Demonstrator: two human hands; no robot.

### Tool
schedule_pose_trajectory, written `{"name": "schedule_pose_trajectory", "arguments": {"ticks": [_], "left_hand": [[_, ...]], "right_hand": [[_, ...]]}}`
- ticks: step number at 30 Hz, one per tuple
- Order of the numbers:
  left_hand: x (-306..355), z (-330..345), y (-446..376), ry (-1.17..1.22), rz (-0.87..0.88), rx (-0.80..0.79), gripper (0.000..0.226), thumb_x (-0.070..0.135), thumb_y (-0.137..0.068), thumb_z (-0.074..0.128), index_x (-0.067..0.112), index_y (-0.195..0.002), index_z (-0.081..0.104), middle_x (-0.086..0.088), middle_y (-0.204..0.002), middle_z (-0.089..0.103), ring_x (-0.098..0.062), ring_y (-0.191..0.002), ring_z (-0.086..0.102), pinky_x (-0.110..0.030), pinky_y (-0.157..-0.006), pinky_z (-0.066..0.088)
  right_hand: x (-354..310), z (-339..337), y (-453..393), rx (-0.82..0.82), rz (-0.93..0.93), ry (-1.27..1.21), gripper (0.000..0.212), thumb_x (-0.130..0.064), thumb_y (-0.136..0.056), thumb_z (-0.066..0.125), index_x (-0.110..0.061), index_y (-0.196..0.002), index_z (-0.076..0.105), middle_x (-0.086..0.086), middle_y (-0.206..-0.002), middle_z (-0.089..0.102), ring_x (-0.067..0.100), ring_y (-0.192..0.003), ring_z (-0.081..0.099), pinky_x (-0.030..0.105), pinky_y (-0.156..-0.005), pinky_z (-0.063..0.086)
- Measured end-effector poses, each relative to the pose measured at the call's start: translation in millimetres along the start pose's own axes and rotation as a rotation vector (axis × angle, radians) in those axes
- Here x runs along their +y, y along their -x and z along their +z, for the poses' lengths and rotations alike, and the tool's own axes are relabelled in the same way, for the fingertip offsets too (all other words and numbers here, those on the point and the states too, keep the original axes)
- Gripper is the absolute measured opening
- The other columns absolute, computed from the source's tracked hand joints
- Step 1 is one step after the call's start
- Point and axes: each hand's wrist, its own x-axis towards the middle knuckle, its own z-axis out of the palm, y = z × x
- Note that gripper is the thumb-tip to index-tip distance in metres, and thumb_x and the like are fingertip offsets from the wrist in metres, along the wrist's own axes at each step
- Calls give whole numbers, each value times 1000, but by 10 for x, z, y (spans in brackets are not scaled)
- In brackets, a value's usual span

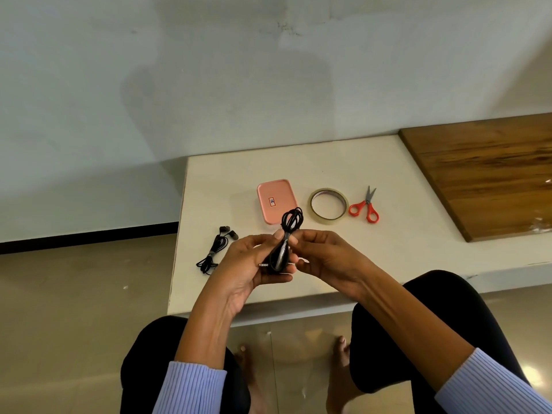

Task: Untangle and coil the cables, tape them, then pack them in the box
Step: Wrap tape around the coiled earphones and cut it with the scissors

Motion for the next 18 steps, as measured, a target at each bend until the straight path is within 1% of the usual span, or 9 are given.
{"name": "schedule_pose_trajectory", "arguments": {"ticks": [3, 6, 7, 9, 11, 12, 14, 16, 18], "left_hand": [[-14, -34, -17, -59, 67, 126, 20, 22, -81, 68, 3, -84, 67, -16, -74, 72, -23, -65, 71, -31, -57, 58], [-15, -42, -16, -101, 162, 207, 11, 13, -83, 67, 3, -82, 70, -15, -74, 73, -25, -66, 72, -26, -52, 55], [-14, -41, -14, -103, 179, 211, 12, 13, -85, 65, 3, -82, 71, -15, -75, 73, -26, -67, 72, -26, -53, 55], [-7, -21, 0, -106, 180, 203, 19, 21, -86, 64, 4, -85, 73, -15, -76, 74, -25, -69, 72, -27, -56, 57], [-14, -6, -4, -123, 171, 203, 22, 26, -82, 68, 5, -83, 74, -13, -75, 74, -23, -69, 73, -28, -59, 58], [-22, -3, -12, -136, 173, 208, 20, 24, -79, 70, 5, -82, 74, -13, -75, 74, -24, -71, 73, -28, -60, 58], [-32, -14, -28, -153, 171, 225, 14, 14, -76, 73, 4, -85, 74, -15, -78, 74, -26, -75, 72, -29, -64, 59], [-23, -33, -37, -118, 159, 222, 11, 6, -78, 71, 1, -87, 73, -17, -80, 74, -26, -74, 72, -30, -65, 59], [-4, -46, -39, -41, 147, 203, 8, 2, -79, 68, 3, -86, 71, -16, -77, 73, -26, -73, 72, -31, -65, 58]], "right_hand": [[-5, 31, -11, 92, 19, 64, 16, -24, -77, 67, -10, -86, 69, -1, -75, 64, 9, -73, 57, 19, -66, 47], [-9, 60, -19, 209, 21, 100, 7, -18, -82, 68, -12, -83, 71, -3, -73, 64, 8, -73, 55, 18, -63, 49], [-15, 66, -18, 242, 11, 118, 7, -18, -83, 68, -12, -82, 72, -4, -72, 64, 7, -72, 54, 18, -63, 49], [-27, 68, -11, 299, -26, 177, 9, -18, -83, 68, -11, -83, 73, -4, -72, 64, 7, -71, 54, 16, -62, 49], [-17, 69, -11, 330, -66, 217, 9, -17, -84, 68, -9, -82, 72, -4, -70, 64, 6, -69, 54, 14, -60, 49], [-12, 71, -9, 336, -78, 226, 9, -17, -83, 69, -8, -82, 72, -5, -69, 65, 5, -67, 54, 14, -60, 49], [-20, 60, -12, 321, -76, 226, 9, -16, -83, 69, -7, -85, 72, -5, -71, 65, 4, -67, 54, 13, -60, 48], [-70, 32, -14, 249, -44, 186, 8, -14, -83, 68, -9, -87, 72, -3, -77, 64, 5, -71, 55, 14, -62, 49], [-137, -5, -12, 144, 1, 104, 13, -14, -80, 67, -9, -91, 72, 0, -83, 62, 5, -73, 55, 15, -63, 49]]}}
